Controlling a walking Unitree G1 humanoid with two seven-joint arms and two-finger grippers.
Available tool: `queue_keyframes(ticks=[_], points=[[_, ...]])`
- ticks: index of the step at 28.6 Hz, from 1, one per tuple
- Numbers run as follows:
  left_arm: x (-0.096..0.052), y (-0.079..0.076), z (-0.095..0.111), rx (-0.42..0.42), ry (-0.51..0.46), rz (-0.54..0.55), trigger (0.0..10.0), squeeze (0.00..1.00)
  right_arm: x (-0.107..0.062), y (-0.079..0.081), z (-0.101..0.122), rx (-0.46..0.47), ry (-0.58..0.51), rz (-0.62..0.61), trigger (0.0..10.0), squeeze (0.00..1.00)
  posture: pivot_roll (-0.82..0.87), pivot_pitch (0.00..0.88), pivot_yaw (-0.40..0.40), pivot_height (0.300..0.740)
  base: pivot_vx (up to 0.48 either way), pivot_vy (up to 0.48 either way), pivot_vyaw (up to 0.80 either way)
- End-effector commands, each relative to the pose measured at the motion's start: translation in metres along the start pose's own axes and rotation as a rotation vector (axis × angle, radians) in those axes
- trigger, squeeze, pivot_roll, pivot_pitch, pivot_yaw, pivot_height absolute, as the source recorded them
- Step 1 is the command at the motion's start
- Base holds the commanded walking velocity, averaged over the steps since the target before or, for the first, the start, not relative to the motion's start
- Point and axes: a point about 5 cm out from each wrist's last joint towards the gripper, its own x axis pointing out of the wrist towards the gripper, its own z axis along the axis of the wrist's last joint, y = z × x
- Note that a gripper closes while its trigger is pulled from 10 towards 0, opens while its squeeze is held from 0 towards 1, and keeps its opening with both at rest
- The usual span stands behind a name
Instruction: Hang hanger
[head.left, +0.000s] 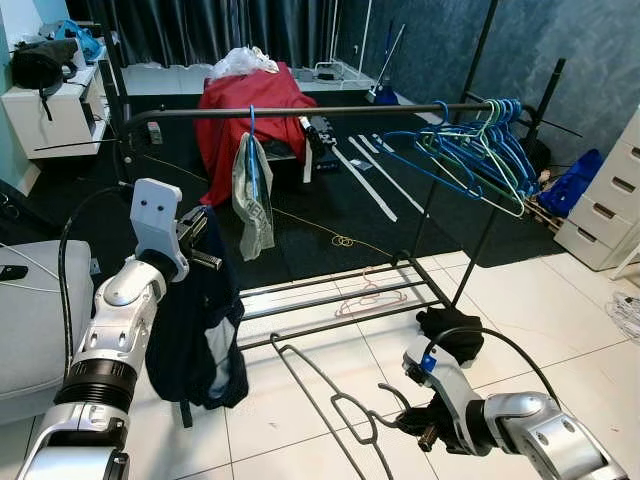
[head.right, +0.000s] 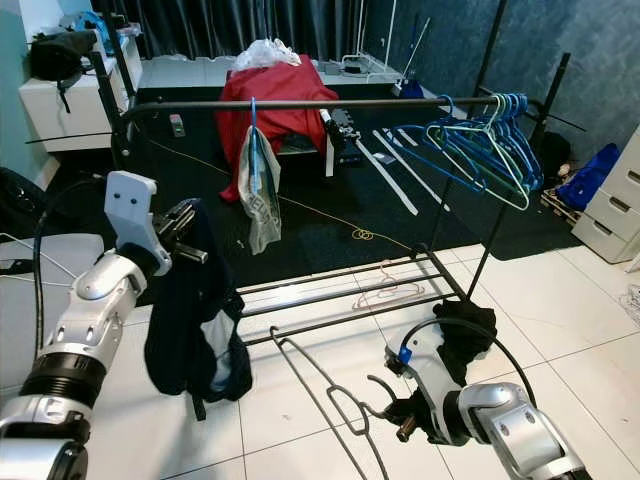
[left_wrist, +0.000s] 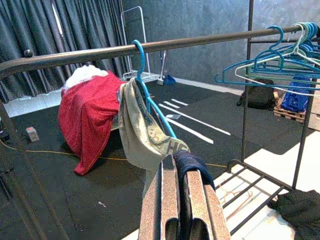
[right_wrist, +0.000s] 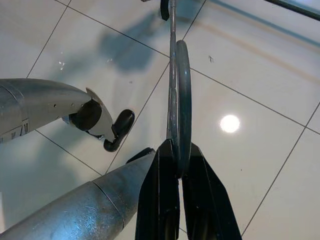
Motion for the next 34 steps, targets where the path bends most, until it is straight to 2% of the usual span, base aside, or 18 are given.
queue_keyframes(ticks=[1,10,20,25,34], points=[[0.003,-0.001,0.010,0.018,-0.039,-0.017,0.0,0.00,0.001,-0.002,0.002,0.003,-0.009,0.009,10.0,0.00,-0.10,0.053,-0.032,0.740,0.000,0.000,0.00],[0.005,-0.004,0.009,0.026,-0.040,-0.025,0.0,0.00,0.004,0.002,0.009,-0.015,-0.016,0.048,10.0,0.00,-0.10,0.054,-0.036,0.740,0.000,0.000,0.00],[0.006,-0.008,0.014,0.011,-0.064,-0.049,0.0,0.00,0.004,-0.001,0.002,-0.002,-0.003,0.023,10.0,0.00,-0.10,0.053,-0.031,0.740,0.000,0.000,0.00],[-0.001,-0.025,0.015,-0.006,-0.082,-0.163,0.0,0.00,0.005,-0.007,0.008,-0.005,-0.025,-0.005,10.0,0.00,-0.09,0.051,-0.031,0.740,0.000,0.000,0.00],[-0.002,-0.032,0.018,-0.018,-0.088,-0.174,0.0,0.00,0.014,-0.005,0.009,0.015,-0.036,0.039,10.0,0.00,-0.08,0.047,-0.035,0.740,0.000,0.000,0.00]])
